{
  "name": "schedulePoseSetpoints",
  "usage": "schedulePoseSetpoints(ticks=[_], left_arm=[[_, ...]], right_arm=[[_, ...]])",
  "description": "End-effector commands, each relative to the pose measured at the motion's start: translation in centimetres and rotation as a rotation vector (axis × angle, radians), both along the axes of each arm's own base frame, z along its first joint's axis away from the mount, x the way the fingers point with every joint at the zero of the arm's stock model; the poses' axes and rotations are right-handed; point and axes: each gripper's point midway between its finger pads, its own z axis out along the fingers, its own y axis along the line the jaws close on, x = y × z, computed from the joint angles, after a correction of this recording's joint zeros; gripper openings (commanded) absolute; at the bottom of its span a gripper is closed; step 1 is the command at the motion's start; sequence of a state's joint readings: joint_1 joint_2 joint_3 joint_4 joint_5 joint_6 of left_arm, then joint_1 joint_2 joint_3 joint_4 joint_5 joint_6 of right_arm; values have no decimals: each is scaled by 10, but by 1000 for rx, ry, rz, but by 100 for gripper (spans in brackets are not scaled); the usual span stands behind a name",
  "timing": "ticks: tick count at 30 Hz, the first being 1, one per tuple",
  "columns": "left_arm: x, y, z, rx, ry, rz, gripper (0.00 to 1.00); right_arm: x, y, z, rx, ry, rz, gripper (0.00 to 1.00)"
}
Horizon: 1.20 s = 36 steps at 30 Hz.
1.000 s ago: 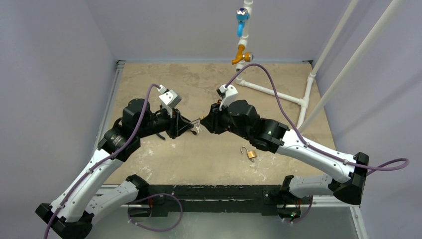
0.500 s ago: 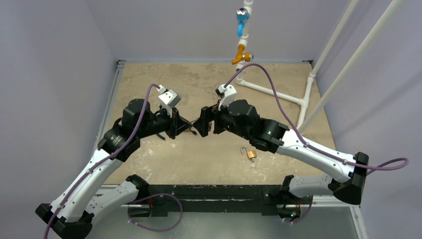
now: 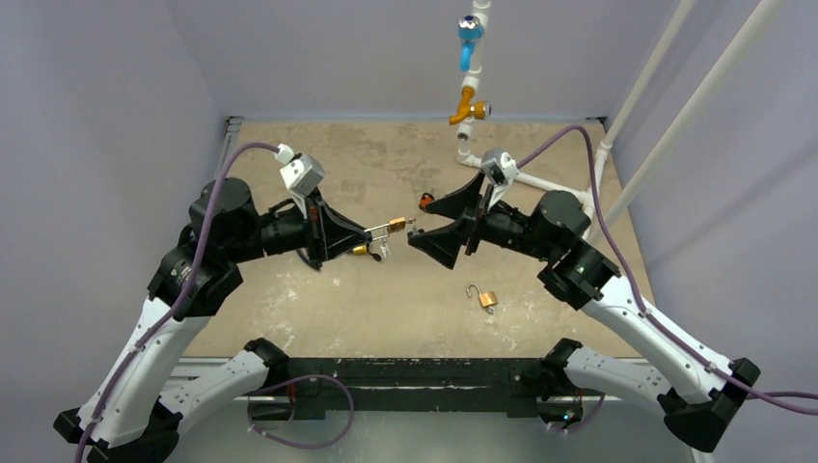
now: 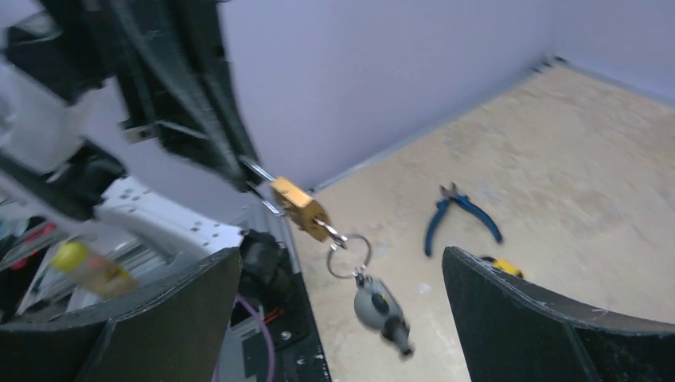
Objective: Lock with the key
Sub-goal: Lock the lock.
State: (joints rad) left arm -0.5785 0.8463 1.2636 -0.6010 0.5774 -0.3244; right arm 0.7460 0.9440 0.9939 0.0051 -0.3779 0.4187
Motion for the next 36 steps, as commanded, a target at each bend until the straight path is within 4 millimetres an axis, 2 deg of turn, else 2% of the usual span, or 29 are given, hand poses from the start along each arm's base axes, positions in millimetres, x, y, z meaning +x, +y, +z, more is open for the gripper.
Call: schedulePoseSetpoints(ticks=[1, 4, 11, 19, 30, 36], left_arm=[[-27, -4, 33, -77, 3, -111, 0], [-39, -4, 44, -108, 9, -157, 0], [-58, -7, 63, -176, 3, -246, 0], [-60, -11, 64, -192, 18, -283, 0], [-59, -15, 66, -211, 28, -304, 0], [-56, -16, 63, -208, 34, -300, 0]], right_arm=[[-59, 6, 55, 139, -226, 310, 99], [-69, 5, 62, 149, -246, 355, 96], [-78, 8, 63, 135, -239, 418, 79], [-87, 6, 72, 155, -256, 461, 67], [-97, 4, 81, 177, -267, 511, 64], [-97, 5, 86, 196, -269, 520, 56]])
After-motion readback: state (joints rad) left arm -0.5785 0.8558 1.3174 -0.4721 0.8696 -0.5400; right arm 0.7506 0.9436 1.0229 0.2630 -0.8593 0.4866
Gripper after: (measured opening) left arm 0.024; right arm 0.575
